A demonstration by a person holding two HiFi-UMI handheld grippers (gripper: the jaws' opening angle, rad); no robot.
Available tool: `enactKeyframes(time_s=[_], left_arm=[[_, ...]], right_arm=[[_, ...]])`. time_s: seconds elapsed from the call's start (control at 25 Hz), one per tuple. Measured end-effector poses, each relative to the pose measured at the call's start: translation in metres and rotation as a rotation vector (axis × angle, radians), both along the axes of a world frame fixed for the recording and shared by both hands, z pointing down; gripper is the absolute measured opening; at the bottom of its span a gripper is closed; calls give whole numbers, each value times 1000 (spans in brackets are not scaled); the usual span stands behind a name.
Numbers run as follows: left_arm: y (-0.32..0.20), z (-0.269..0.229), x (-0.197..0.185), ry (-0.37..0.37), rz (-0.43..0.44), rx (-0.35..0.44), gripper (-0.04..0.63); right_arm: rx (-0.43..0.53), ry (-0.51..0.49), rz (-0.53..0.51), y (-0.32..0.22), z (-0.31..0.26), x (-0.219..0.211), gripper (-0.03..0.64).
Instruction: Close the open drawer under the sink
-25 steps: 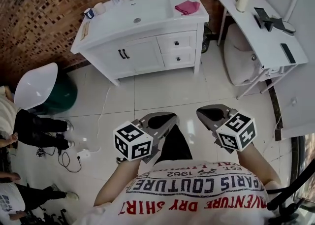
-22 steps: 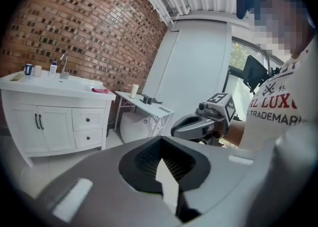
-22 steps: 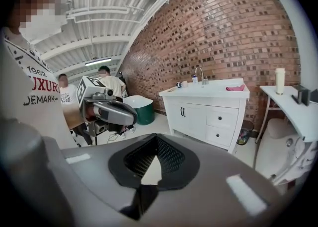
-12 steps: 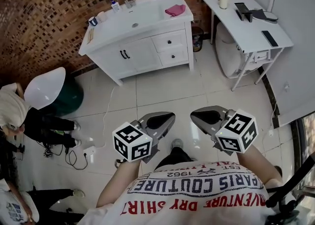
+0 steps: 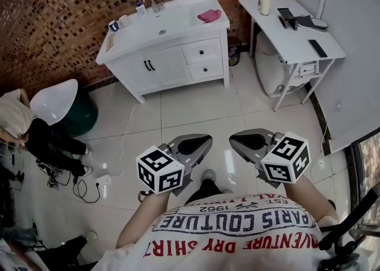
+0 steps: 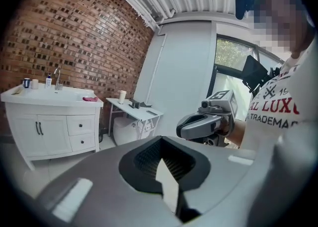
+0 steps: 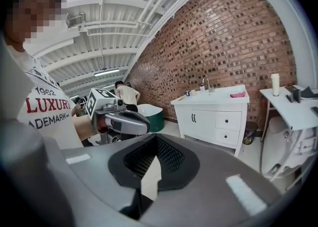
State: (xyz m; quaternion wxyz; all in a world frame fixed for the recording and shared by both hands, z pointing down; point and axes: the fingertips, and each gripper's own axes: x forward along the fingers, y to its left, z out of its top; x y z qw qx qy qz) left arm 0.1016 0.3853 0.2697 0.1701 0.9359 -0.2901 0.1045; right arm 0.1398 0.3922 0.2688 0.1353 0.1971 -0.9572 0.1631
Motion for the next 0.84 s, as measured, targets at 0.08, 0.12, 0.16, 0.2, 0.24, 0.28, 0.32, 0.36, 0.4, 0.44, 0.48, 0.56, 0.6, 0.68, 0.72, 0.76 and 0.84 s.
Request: enactKeyframes(time_s=[0.08,0.12,0.16,0.2,0.24,0.28,0.32,0.36,0.4,0.44,0.48,0.56,0.6,0.68,0.72,0.76,0.84], left_arm=[[4,-1,1,3,-1,4,-9],[5,-1,2,5,-1,5,-9],[6,0,2,6,0,5,-9],[7,1,1,6,3,5,-9],[8,2,0,6,6,4,-9],[10,2,-1,6,10,4,-9],[11,3,-2,6,12,3,-9],[13,4,-1,5,13,2,-9],[16,5,-1,4,14,2,-9],[17,5,1,4,14,3,-9],[19,5,2,3,15,4,-9],[20,5,4,3,18,6,-9],[21,6,4,3,21,7,-9],[23,7,1,2,25,9,-9],[25,8,-2,2,25,9,-9],[27,9,-5,1,22,9,-9],[30,10,-13,-2,14,9,-9]], right_arm=[[4,5,-1,4,0,1,8],[5,6,-1,4,1,1,8],[5,7,0,5,1,1,8],[5,9,2,5,2,-1,8],[4,10,4,5,3,-2,8],[2,12,6,6,4,-4,8],[1,13,7,8,5,-5,8],[1,14,8,10,6,-5,8],[1,16,7,12,7,-4,8],[1,16,6,14,8,-3,8],[1,16,6,16,9,-2,8],[1,17,6,17,10,-1,8],[1,19,7,18,11,-2,8],[2,23,9,19,13,-5,8],[3,24,8,21,14,-8,8],[5,23,4,22,15,-12,8],[9,20,-7,24,16,-21,8]])
